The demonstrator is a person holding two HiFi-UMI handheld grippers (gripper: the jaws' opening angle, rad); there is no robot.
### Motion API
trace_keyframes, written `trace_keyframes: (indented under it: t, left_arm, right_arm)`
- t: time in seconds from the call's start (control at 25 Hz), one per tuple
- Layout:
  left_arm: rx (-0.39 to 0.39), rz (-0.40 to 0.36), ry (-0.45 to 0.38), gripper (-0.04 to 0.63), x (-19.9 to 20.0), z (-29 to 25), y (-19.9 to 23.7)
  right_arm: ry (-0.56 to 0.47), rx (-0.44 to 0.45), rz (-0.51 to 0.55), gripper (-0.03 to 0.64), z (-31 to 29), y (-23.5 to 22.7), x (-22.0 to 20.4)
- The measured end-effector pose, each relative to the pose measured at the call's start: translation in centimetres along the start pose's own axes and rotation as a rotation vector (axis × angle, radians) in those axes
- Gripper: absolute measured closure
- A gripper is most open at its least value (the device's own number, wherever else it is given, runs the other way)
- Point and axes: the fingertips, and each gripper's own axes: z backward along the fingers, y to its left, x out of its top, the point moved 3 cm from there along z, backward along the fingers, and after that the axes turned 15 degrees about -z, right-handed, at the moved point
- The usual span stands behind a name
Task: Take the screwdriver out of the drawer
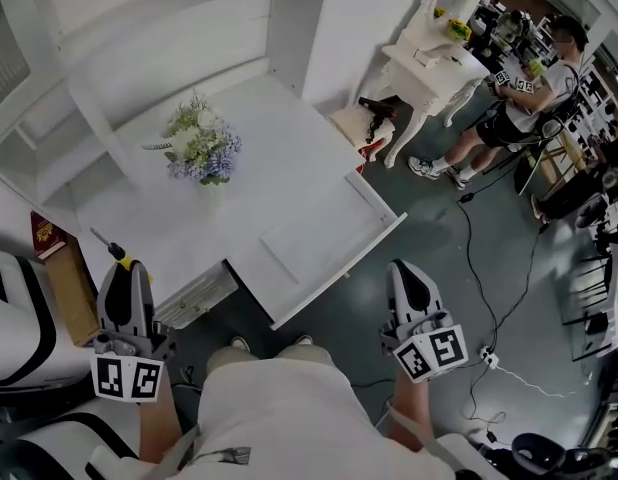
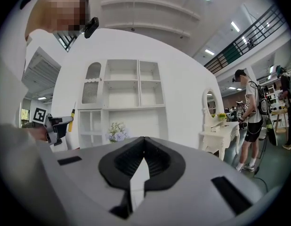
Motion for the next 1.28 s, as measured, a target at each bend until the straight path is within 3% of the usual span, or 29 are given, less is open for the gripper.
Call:
trace_keyframes:
  t: [0.48, 1.28]
  left_arm:
    - [-0.033, -0.019, 0.010, 0.508, -0.1, -0.5, 0.3]
    - [-0.097, -0.006, -0.005, 0.508, -1.2, -3.4, 1.8]
  right_arm:
    - [-0.008, -0.008, -0.054, 0.609, -0.2, 0.2, -0.4]
    - [0.005, 0.002, 0.002, 0.609, -3.6, 2.6, -0.4]
